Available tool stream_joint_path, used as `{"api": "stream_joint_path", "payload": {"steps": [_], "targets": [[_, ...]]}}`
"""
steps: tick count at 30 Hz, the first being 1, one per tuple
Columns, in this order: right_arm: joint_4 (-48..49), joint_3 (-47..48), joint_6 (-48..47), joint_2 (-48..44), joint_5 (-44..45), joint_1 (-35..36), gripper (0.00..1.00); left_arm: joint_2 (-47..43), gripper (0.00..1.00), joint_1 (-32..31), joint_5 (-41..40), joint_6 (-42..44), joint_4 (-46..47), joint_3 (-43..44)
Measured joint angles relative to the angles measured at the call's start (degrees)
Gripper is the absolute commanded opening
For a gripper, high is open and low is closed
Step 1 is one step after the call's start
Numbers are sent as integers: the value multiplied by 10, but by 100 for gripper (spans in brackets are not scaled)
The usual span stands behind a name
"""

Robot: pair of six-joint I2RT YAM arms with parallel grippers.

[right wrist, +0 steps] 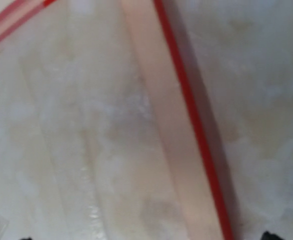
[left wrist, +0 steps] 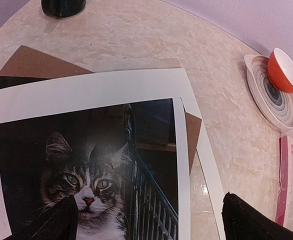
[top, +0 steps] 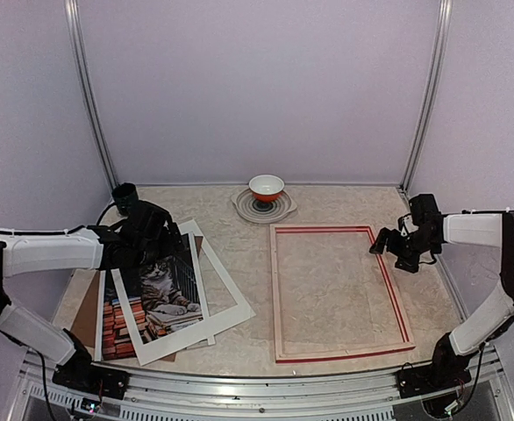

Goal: Put the photo into the frame
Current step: Pick up the glass panel from the frame body.

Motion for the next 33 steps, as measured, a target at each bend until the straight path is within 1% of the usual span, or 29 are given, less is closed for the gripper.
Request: {"api": "stream_joint_path", "payload": {"steps": [3, 11, 18, 24, 33], "targets": [[8, -10, 3, 10, -8, -2, 99, 12, 99, -7, 11, 8, 9, 0], [43, -38, 17, 19, -75, 5, 99, 26, 99, -18, 38, 21, 28, 2], [73, -38, 48, 20, -108, 52, 99, 60, 99, -23, 67, 28, 41, 22], [90, -35, 70, 30, -118, 86, 99, 92, 99, -33, 99, 34, 53, 49], [95, -27, 69, 35, -122, 104, 99, 107, 99, -40, 156, 36, 83, 51]]}}
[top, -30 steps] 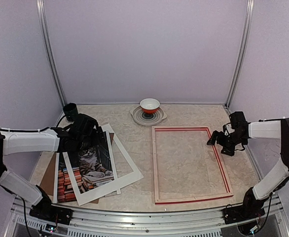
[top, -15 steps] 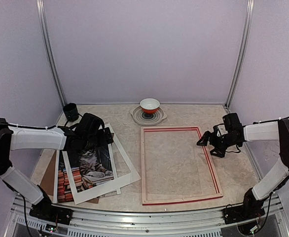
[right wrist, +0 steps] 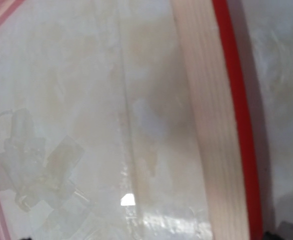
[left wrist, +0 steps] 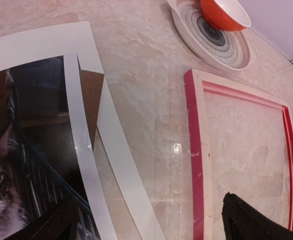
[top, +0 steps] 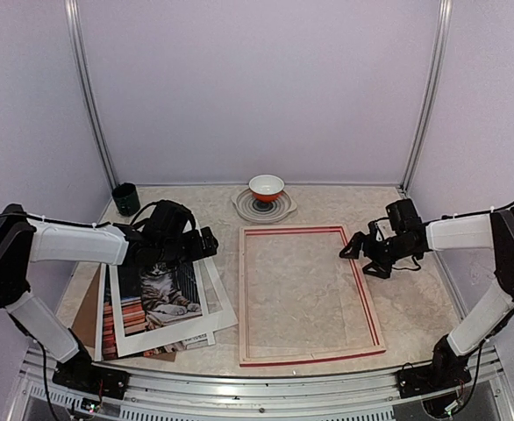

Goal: Put the photo into the frame
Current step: Pick up the glass panel from the frame body.

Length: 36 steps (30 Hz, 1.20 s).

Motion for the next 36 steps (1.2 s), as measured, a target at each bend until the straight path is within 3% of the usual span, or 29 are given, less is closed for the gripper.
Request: {"api": "stream_joint_path", "payload": {"steps": [12, 22, 36], "targets": [[-14, 23, -69, -92, -17, -19, 99, 59, 98, -24, 94, -3, 66, 9], [-15, 10, -92, -96, -40, -19, 99, 92, 84, -24, 154, -24, 135, 7], [5, -8, -94, -64, -62, -19, 99, 119, 65, -24, 169, -47, 163, -12]]}}
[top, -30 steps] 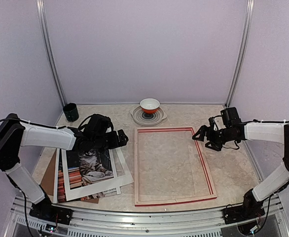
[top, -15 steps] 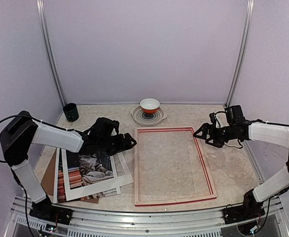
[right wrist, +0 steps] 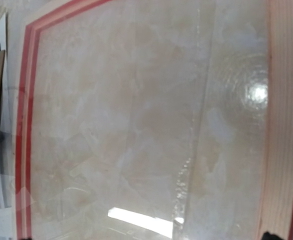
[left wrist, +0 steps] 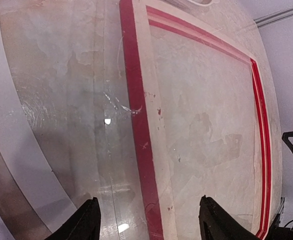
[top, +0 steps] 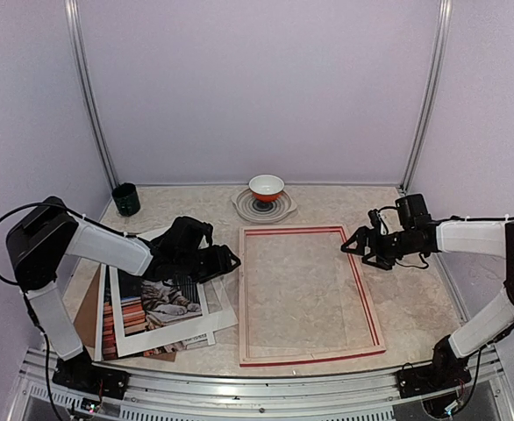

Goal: Put the photo into the frame
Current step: Pick up the glass panel from the frame body.

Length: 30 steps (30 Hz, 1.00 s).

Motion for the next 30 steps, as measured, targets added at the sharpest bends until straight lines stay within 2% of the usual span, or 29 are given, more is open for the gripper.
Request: {"api": "stream_joint_path", "payload": {"steps": [3, 15, 30], "targets": [[6, -3, 0, 11, -2, 0, 99, 4, 59, 0, 10, -6, 15, -7], [13, -9, -3, 33, 3, 0, 99, 10, 52, 5, 42, -29, 51, -36], [13, -10, -4, 35, 9, -5, 99, -23, 51, 4, 75, -80, 75, -90]]}}
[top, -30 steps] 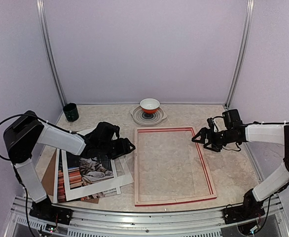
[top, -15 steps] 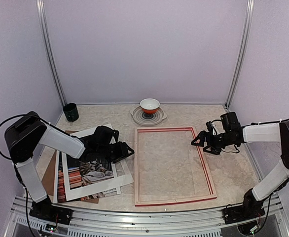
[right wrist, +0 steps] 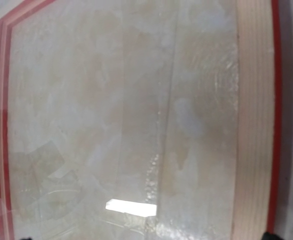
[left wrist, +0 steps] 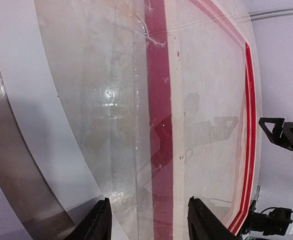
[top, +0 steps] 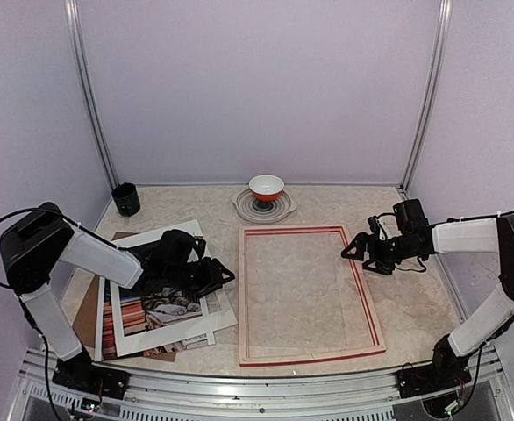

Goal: Put the photo into the frame
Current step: Pick up the glass panel from the frame body.

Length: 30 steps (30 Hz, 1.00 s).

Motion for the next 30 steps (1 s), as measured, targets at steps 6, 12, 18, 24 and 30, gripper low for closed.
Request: {"api": "stream_joint_path", "payload": {"steps": [6, 12, 18, 24, 30], "targets": [[0, 0, 0, 0, 1, -1, 99, -23, 49, -7, 6, -17, 6, -24], [0, 0, 0, 0, 1, -1, 99, -21, 42, -9, 19, -35, 29, -45], [-1, 0, 0, -1, 2, -1, 99, -11, 22, -9, 36, -50, 69, -56], [-1, 0, -1, -1, 1, -1, 99, -2, 8, -9, 54, -63, 103, -66], [-1, 0, -2, -1, 2, -3, 99, -2, 0, -9, 68, -74, 130, -73]]}}
